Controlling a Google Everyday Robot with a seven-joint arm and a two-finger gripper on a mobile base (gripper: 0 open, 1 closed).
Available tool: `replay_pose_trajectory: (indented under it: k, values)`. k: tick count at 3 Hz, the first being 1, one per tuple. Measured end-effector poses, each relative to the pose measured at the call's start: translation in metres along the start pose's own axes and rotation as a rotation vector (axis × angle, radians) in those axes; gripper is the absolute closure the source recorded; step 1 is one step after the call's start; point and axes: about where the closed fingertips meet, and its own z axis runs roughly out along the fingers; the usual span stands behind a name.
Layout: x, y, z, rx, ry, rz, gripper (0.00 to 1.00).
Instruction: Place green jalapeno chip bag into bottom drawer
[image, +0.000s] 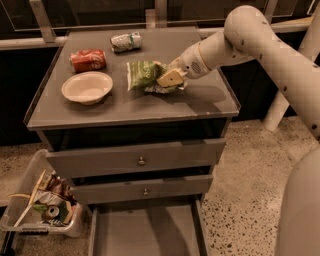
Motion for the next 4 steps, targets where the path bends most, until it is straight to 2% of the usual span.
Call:
replay_pose_trajectory:
  k: [1,2,3,4]
  values:
    - [-0.005,0.018,-0.033,0.045,-0.002,-0.023,1.0]
    - [-0.006,0.041,-0.073,0.12,-0.004,-0.059,1.0]
    - [0.007,0.072,-0.108,0.194,-0.008,-0.08,1.0]
    - [0.037,0.11,-0.135,0.241,-0.013,-0.088,1.0]
